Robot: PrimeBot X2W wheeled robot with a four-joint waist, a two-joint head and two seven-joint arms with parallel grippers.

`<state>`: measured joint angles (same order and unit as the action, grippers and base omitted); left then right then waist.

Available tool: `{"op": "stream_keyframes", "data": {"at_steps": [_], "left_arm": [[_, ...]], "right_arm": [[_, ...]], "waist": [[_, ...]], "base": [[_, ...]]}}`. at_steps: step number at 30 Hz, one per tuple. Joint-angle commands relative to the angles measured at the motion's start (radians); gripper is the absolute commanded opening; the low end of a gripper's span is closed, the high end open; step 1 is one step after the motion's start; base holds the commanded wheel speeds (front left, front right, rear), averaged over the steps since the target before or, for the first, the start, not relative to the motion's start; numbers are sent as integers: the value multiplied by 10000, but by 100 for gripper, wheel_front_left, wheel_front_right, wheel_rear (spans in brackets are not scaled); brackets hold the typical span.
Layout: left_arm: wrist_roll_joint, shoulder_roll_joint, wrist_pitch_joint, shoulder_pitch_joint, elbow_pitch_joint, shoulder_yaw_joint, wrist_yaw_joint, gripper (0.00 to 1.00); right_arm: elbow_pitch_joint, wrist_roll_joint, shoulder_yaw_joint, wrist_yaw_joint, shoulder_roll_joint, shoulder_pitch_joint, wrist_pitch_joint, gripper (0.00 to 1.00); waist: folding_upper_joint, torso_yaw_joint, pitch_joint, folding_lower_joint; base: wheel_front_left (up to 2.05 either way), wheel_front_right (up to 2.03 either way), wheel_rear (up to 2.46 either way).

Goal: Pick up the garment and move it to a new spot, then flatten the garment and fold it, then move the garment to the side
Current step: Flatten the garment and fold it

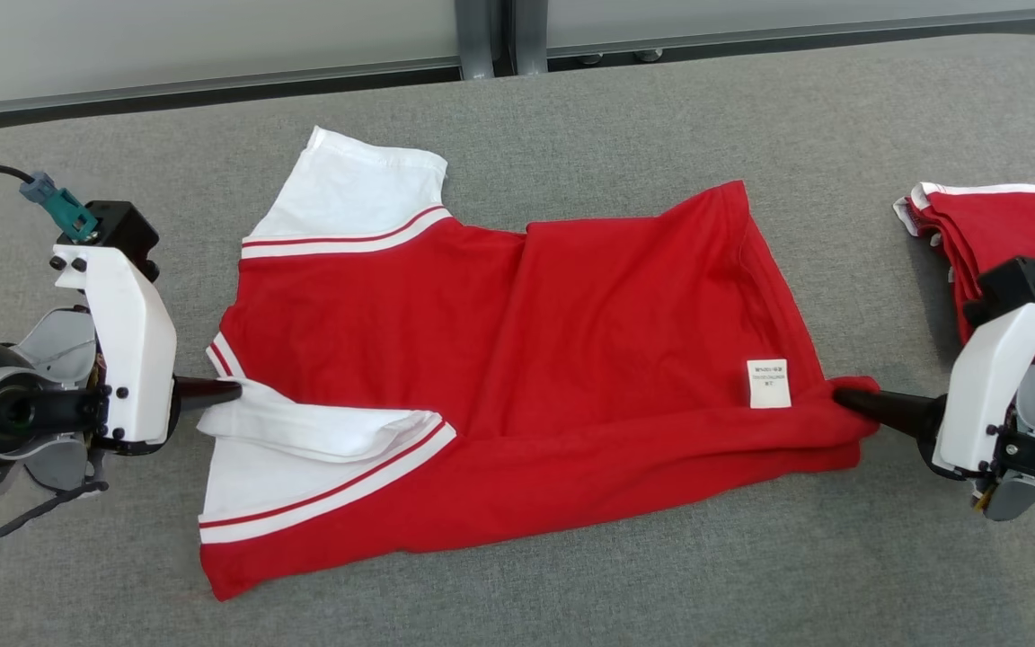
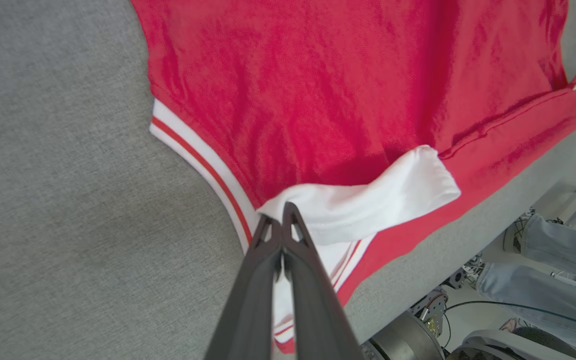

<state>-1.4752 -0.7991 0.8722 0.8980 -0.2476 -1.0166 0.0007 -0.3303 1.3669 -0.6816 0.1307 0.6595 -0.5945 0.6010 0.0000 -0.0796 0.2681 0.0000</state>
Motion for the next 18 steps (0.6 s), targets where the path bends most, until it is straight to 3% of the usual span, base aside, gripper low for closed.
{"op": "stream_keyframes", "data": {"at_steps": [1,7,9,10,11,12,18], "left_arm": [[51,42,21,180,-147,42,-56,0],[41,336,55,352,-739,30,-206,0],[36,475,68,333,-904,-5,-242,0],[50,522,74,335,-982,-29,-275,17],[84,569,24,349,-1071,-33,-285,82],[93,627,0,357,-1153,-43,-308,100],[240,830,-534,234,-1614,75,-500,100]], "right_arm": [[-98,-51,69,2,-124,-166,120,0],[-693,-465,65,2,-620,-713,744,0],[-898,-637,100,2,-747,-839,817,40],[-937,-721,115,2,-794,-879,866,55],[-973,-793,151,2,-840,-911,847,100],[-1018,-842,210,2,-897,-934,811,100],[-956,-1216,617,2,-1032,-627,90,100]], "waist": [[0,-8,10,0],[0,12,48,0],[0,40,37,0],[0,56,31,0],[0,72,20,0],[0,86,7,0],[0,225,-374,0]], "base": [[0,0,0],[0,0,0],[0,0,0],[0,0,0],[0,0,0],[0,0,0],[0,0,0]]}}
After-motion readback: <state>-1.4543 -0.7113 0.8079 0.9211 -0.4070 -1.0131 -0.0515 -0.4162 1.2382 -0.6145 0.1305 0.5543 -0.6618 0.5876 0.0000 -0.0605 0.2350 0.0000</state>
